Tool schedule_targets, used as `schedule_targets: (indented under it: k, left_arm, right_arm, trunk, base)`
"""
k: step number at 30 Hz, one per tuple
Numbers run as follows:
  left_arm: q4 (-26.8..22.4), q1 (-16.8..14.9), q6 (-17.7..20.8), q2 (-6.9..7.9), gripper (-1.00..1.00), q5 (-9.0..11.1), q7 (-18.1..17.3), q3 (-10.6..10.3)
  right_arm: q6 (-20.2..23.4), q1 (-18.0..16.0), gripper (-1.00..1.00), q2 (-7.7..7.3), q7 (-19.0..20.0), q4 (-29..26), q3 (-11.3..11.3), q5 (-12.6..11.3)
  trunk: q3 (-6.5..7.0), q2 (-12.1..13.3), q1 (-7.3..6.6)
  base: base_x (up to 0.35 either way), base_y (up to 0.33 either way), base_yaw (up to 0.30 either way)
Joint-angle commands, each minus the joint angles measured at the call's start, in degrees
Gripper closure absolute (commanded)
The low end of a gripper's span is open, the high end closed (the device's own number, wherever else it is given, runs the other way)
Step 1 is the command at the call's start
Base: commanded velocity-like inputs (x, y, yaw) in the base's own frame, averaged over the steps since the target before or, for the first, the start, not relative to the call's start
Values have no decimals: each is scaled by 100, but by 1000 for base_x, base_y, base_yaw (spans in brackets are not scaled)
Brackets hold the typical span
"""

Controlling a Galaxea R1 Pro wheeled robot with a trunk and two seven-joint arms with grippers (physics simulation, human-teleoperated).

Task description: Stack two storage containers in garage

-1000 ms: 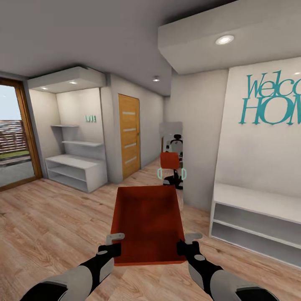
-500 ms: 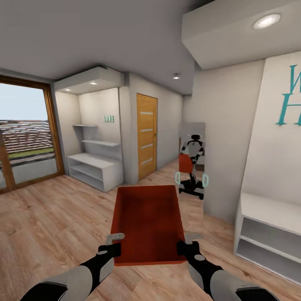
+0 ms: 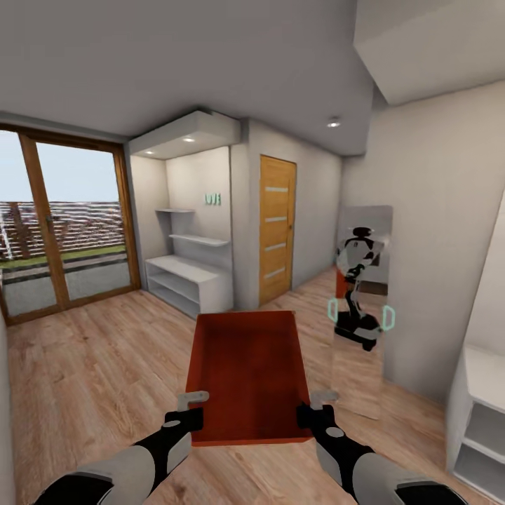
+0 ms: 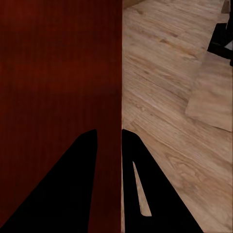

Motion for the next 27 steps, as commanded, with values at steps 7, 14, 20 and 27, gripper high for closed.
schedule_targets:
  k: [7,14,20,27]
  left_arm:
    - [19,-3,-14,79,100,94,30,247]
    - [19,-3,-15,79,100,94,30,247]
    - [19,-3,-14,79,100,94,30,247]
    - [19,-3,-16,79,100,94,30,249]
  right_arm:
    - [-156,-8,100,-5,-38,-15,-285,58]
    - [-156,-8,100,-5,-38,-15,-285,59]
    - [-156,-8,100,-5,-38,-15,-285,59]
    - [-155,-8,100,-5,-38,-15,-285,56]
  trunk:
    - [-9,-7,4]
    - [-9,-7,4]
    - [-9,-7,4]
    - [-9,-7,4]
  base:
    - [324,0,239]
    - [324,0,27]
    - [324,0,1]
    - [324,0,0]
